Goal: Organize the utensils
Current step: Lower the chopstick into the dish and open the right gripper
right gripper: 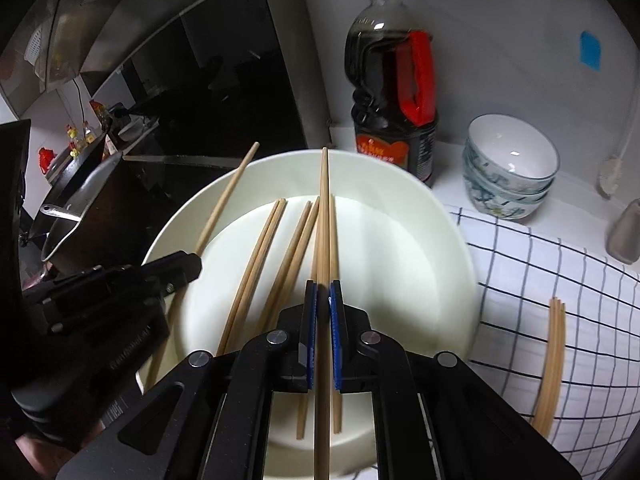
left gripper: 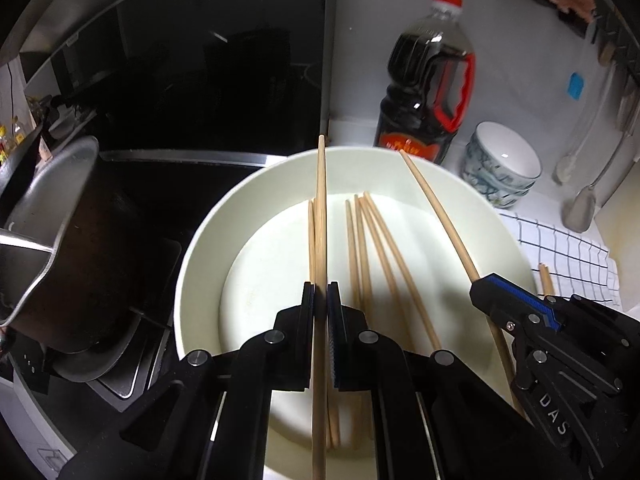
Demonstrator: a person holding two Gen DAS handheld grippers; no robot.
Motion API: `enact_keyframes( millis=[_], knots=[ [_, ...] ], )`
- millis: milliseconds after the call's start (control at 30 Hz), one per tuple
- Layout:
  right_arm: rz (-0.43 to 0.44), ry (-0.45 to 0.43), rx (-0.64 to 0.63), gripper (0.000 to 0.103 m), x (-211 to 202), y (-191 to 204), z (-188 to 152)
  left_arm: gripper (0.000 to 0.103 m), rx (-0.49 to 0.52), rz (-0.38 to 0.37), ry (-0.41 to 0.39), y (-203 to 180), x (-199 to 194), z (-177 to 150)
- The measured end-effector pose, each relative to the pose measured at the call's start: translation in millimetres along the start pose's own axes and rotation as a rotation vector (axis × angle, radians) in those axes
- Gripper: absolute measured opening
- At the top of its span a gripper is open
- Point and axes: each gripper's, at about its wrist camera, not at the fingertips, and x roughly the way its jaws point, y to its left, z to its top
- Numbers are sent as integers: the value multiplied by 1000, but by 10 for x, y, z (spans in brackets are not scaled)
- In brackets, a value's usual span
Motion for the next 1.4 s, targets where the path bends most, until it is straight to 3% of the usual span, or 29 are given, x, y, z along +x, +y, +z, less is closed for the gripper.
enact_keyframes(
  millis=[333,1000,1100,1167,1233,1400],
  knots=[
    [-48,79,10,6,303,-59,-7,7,6,-1,50,73,224,-92],
    [-83,108,3,10,356,-102,-30,11,-18,6,112,157,326,-173],
    [-97,98,2,16,291,-107,-35,26,-32,13,108,195,286,-175],
    [-100,92,1,19,243,-110,-38,52,-40,19,95,219,239,-176],
    [-102,81,-3,21,177,-106,-50,67,-49,29,68,242,166,-182],
    [-100,62,0,26,35,-91,-85,69,-58,33,54,253,70,-191]
  ],
)
